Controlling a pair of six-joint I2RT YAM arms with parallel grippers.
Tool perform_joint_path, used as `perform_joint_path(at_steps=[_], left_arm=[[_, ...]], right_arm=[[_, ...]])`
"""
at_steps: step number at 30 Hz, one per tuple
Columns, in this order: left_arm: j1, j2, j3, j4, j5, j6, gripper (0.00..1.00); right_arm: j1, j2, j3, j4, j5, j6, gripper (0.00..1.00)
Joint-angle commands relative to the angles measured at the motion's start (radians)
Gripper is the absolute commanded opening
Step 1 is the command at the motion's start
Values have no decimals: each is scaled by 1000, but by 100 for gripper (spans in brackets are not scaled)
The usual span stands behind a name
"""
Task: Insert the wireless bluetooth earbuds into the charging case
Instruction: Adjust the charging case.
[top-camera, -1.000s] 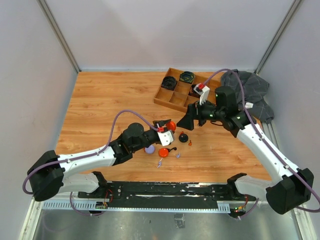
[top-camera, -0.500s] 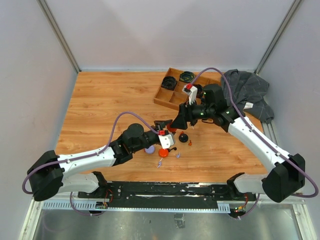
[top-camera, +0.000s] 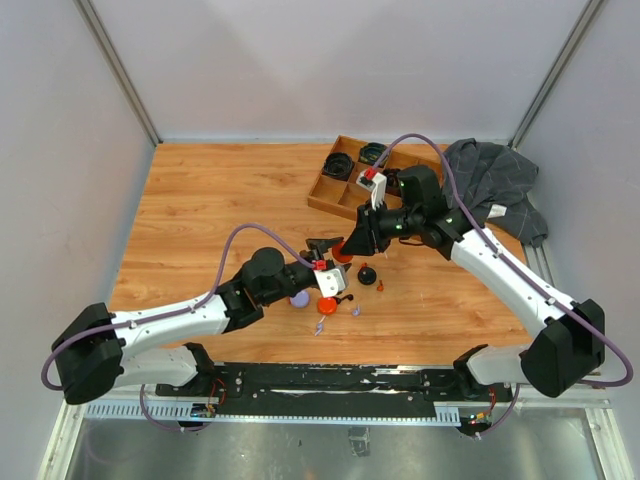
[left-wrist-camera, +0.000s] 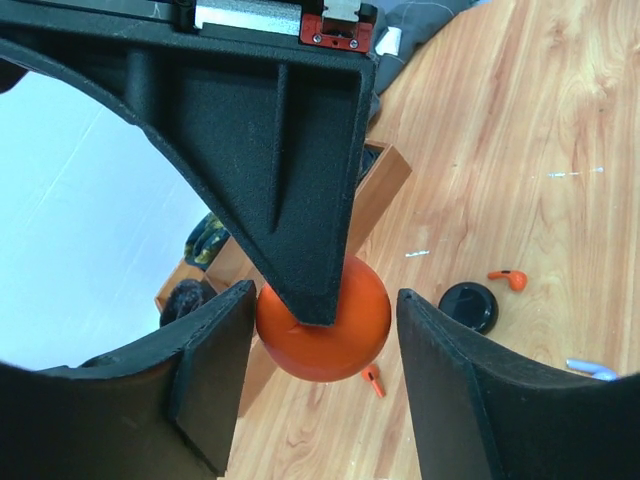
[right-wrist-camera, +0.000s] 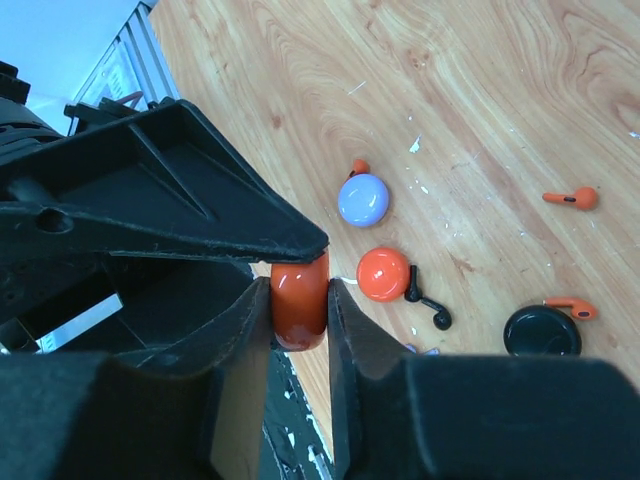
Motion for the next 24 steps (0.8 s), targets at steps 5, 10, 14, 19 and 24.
perform_joint_path(at_steps=[5,10,14,19,24], left_arm=[[-12,-66,-48,96,-18,-85,76],[-11,-143,-107,149,-39,-206,80],[12,-199,-146,148,-33,-349,81],[112,-281,-219,241,70,-614,82],[198,-286,-239,287,167,-869,85]], right_arm=[[13,-34,40,-17,-9,-48,16],[13,-61,37,-18,3,-78,16],[13,-87,18,12,6,-97,16],[13,-124,-28,105,-12,-82,16],[13,-160,-100,216,-45,-51,16]])
